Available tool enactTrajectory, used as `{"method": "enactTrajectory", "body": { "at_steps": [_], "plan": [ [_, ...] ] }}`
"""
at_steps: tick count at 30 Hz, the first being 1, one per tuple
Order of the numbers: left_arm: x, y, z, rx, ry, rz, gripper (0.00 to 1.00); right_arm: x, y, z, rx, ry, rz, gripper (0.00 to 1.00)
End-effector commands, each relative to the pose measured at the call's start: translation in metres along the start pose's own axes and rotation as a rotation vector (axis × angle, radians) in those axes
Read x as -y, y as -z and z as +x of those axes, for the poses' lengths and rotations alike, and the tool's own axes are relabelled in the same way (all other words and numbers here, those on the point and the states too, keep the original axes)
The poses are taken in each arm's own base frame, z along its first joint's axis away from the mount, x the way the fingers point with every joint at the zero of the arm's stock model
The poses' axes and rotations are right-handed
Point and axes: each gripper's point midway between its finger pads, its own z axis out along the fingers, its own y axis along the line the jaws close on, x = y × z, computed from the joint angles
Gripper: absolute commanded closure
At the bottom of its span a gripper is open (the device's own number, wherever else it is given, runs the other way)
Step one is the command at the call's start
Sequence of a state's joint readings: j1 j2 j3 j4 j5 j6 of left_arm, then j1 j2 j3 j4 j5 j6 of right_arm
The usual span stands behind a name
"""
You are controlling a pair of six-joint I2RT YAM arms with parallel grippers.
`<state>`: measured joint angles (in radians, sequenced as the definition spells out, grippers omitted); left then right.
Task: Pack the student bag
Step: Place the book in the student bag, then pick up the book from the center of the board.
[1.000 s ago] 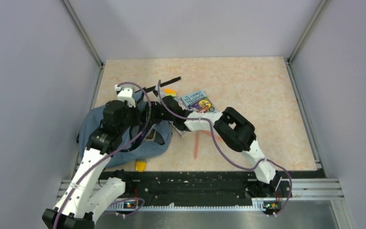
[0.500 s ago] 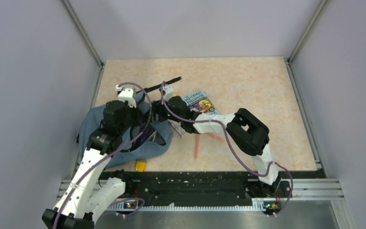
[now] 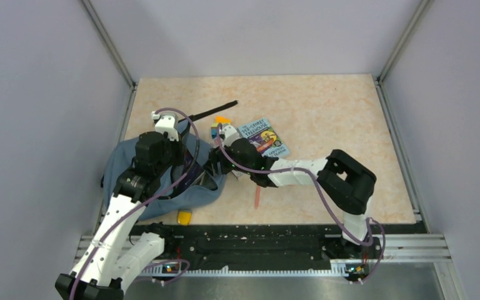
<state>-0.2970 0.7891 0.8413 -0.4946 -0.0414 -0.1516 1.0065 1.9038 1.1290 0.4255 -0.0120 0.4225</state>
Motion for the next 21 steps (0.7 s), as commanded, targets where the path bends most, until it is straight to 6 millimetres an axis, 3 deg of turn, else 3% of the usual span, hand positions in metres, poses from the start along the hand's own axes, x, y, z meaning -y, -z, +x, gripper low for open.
{"method": "enactTrajectory", "body": {
  "at_steps": [1, 6, 11, 16, 21],
  "plan": [
    [0.017, 0.004, -0.023, 0.086, 0.013, 0.077, 1.00, -0.011, 0.027, -0.035, 0.099, 0.062, 0.025, 0.33],
    [0.017, 0.006, -0.024, 0.094, 0.014, 0.078, 1.00, 0.019, 0.054, -0.031, 0.079, 0.148, 0.170, 0.27],
    [0.017, 0.006, -0.024, 0.096, 0.014, 0.079, 1.00, 0.058, 0.092, -0.029, 0.056, 0.183, 0.366, 0.15],
    [0.017, 0.007, -0.026, 0.099, 0.016, 0.080, 1.00, 0.094, 0.133, -0.024, 0.095, -0.039, 0.434, 0.10],
    [0.017, 0.008, -0.026, 0.103, 0.017, 0.080, 1.00, 0.128, 0.161, -0.020, 0.201, -0.272, 0.465, 0.10]
  ]
}}
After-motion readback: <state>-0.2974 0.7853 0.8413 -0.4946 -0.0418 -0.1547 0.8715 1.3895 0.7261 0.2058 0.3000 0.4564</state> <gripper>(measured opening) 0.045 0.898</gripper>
